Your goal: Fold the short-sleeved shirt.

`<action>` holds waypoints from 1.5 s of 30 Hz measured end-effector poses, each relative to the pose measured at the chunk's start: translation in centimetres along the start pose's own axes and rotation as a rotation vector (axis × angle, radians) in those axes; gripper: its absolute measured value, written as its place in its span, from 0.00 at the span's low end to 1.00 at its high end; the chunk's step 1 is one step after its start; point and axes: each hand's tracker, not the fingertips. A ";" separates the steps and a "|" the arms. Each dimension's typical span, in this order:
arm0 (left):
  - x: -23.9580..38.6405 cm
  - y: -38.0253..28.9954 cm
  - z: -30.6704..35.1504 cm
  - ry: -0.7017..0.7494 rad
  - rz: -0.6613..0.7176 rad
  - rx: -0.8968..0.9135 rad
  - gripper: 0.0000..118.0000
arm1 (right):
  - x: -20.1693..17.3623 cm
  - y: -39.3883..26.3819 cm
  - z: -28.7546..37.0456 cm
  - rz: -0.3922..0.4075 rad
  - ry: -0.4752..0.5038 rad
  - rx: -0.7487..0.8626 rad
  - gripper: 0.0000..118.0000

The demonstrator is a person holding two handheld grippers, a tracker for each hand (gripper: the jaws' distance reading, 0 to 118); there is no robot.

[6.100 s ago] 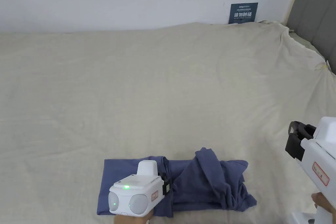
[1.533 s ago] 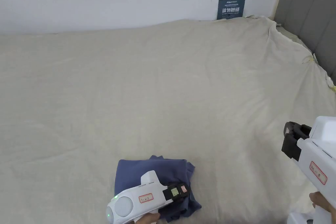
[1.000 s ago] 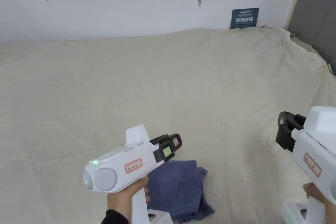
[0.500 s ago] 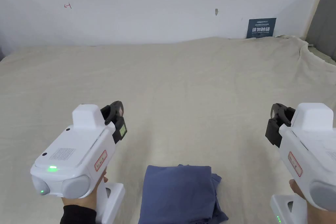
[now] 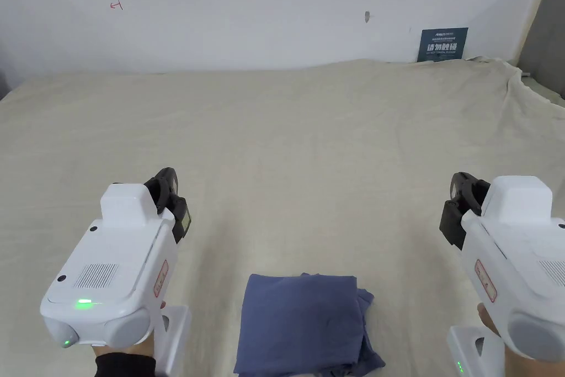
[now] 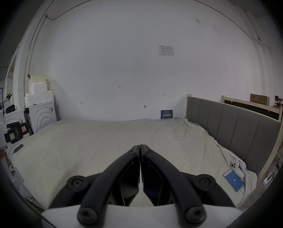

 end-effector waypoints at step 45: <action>-1.5 -16.0 -9.0 -0.352 0.437 -0.993 0.85 | -11.7 -22.3 -9.7 0.073 0.181 -0.504 0.00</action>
